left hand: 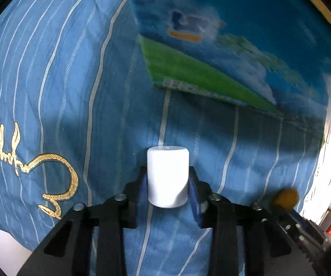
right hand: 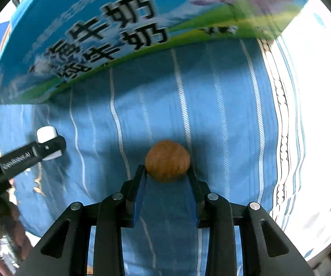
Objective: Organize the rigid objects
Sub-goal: 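Grasp the white cylindrical cap with the left tool while the right tool grasps the walnut, then carry the white cap and the walnut into the box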
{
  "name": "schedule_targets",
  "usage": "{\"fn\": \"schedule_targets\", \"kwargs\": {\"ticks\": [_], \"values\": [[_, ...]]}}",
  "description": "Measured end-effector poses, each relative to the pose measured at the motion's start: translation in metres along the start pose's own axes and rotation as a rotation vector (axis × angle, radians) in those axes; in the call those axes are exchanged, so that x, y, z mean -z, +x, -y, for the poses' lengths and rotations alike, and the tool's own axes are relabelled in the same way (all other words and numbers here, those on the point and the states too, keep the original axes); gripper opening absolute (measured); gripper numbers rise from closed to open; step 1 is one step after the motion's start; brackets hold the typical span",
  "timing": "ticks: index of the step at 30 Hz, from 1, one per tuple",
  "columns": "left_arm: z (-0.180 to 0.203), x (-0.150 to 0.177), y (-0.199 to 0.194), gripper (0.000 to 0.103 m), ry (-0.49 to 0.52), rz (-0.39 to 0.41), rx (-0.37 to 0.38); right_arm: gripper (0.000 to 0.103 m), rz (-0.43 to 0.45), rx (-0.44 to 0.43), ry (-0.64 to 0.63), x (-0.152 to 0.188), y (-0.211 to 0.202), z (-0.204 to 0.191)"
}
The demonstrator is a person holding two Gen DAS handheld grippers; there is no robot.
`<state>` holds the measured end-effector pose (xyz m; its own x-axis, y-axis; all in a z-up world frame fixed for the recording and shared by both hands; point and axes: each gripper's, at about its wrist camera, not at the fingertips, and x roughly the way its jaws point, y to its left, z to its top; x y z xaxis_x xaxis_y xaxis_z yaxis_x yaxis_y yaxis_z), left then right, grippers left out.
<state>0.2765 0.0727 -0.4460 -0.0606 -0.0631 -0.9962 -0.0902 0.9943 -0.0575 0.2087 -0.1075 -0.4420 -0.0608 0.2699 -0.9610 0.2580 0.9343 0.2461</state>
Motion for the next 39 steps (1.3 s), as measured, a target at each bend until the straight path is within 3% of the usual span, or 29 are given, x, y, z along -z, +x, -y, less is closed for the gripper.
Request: {"fn": "schedule_targets", "kwargs": {"ticks": [1,3,6,13,14,15,21,23,35,39], "values": [[0.001,0.003,-0.001,0.029,0.004,-0.001,0.002,0.041,0.003,-0.015,0.016,0.0,-0.002,0.005],[0.002,0.01,-0.002,0.029,0.014,-0.001,0.001,0.057,0.018,-0.049,0.05,0.002,-0.008,0.014],[0.01,0.022,0.0,0.029,0.026,-0.009,0.011,0.061,0.036,-0.059,0.078,-0.009,-0.015,0.016],[0.043,0.038,0.009,0.029,0.05,-0.017,0.009,0.06,0.001,-0.033,0.095,-0.024,-0.002,0.007],[0.047,0.039,0.01,0.029,0.051,-0.017,0.011,0.053,-0.002,-0.013,0.094,-0.023,0.003,0.002],[0.056,0.046,0.009,0.029,0.052,-0.014,0.013,0.039,0.018,0.03,0.087,-0.022,0.002,0.0],[0.077,0.048,-0.002,0.029,0.06,0.01,0.021,0.039,0.047,0.113,0.014,-0.013,0.011,-0.02],[0.073,0.042,-0.017,0.029,0.072,0.033,0.024,0.039,0.06,0.114,-0.012,-0.008,0.007,-0.025],[0.125,0.091,-0.135,0.029,0.176,0.235,0.085,0.039,0.226,0.084,-0.145,0.028,-0.087,-0.042],[0.095,0.079,-0.173,0.029,0.189,0.285,0.109,0.039,0.269,0.064,-0.161,0.034,-0.122,-0.032]]}}
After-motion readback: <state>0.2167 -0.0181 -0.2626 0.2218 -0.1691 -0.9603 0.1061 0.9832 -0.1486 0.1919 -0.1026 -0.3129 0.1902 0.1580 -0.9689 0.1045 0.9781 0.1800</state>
